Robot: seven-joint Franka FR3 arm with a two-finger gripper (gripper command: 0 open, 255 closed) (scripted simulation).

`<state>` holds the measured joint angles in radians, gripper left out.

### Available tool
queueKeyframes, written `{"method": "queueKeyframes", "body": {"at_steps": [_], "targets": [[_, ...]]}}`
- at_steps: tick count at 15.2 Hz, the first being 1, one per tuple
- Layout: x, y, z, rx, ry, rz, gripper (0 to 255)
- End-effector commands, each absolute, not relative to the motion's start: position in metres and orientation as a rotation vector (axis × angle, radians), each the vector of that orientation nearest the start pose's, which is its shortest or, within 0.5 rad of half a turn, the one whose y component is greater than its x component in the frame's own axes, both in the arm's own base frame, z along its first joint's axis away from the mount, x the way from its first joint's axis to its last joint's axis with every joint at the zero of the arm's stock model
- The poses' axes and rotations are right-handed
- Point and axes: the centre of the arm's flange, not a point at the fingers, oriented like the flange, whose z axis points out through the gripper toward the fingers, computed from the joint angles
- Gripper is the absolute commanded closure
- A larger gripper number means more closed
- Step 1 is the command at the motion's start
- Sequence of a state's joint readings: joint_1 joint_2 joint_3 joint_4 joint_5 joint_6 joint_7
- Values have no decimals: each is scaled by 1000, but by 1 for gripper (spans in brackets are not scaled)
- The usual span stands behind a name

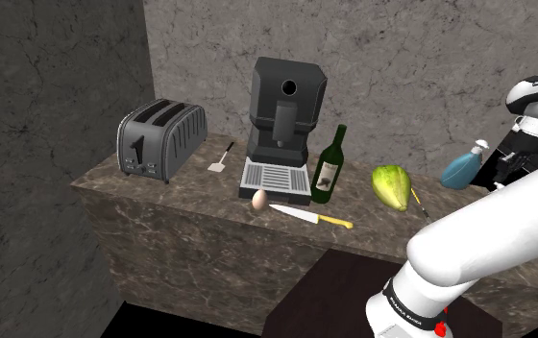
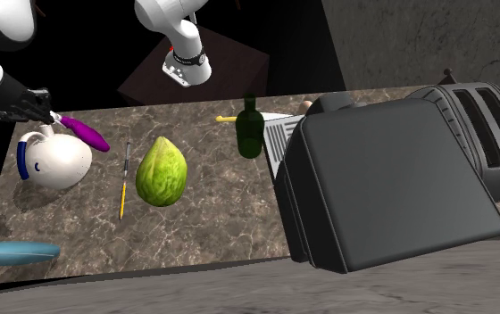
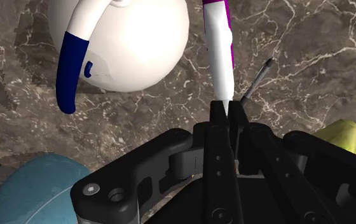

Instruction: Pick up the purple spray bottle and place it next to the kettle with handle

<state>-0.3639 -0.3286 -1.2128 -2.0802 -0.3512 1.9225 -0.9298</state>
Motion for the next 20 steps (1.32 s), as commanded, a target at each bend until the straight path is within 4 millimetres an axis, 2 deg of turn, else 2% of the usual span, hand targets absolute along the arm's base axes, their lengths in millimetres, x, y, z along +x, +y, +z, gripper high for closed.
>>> {"method": "queueKeyframes", "body": {"at_steps": [1, 5, 6, 9, 16, 20], "targets": [[-62, -515, 463, -3025, 771, 46, 255], [-61, -517, 467, -3030, 770, 43, 255], [-61, -517, 467, -3030, 771, 43, 0], [-122, -522, 457, -3010, 390, -202, 0], [-117, -519, 421, -3010, 390, -202, 0], [-116, -519, 418, -3010, 390, -202, 0]]}}
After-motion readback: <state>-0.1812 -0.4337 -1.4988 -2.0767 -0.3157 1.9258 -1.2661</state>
